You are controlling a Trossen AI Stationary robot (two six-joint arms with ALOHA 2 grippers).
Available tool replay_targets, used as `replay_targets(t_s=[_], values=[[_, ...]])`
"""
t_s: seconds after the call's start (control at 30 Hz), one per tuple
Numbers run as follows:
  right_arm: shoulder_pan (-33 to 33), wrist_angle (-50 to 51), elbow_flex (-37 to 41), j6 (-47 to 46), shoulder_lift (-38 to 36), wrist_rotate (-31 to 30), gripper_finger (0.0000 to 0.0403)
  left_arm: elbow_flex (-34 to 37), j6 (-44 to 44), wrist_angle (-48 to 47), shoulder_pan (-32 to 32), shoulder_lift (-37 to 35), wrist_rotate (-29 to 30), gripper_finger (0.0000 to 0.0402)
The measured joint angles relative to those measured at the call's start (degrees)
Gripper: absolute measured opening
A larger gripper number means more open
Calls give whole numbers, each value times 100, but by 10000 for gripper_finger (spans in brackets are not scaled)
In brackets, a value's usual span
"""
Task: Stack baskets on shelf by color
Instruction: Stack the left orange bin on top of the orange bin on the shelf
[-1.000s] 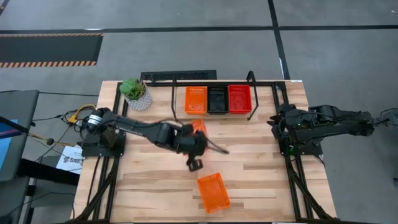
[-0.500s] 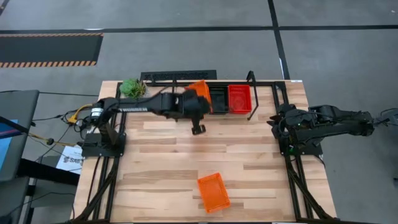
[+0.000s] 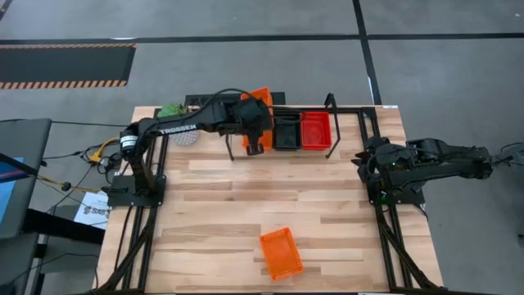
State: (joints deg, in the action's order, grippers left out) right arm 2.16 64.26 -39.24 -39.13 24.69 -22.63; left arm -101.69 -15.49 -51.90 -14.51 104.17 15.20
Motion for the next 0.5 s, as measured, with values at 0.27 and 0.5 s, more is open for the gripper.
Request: replay_targets(t_s=[0.27,0.5], values=[[-5,-2,0,0,3,-7,159,77,-343,40,-14,478,184,0],[-5,1,0,-126,4,-22,159,79,-383,-46,-14,843,170,0]])
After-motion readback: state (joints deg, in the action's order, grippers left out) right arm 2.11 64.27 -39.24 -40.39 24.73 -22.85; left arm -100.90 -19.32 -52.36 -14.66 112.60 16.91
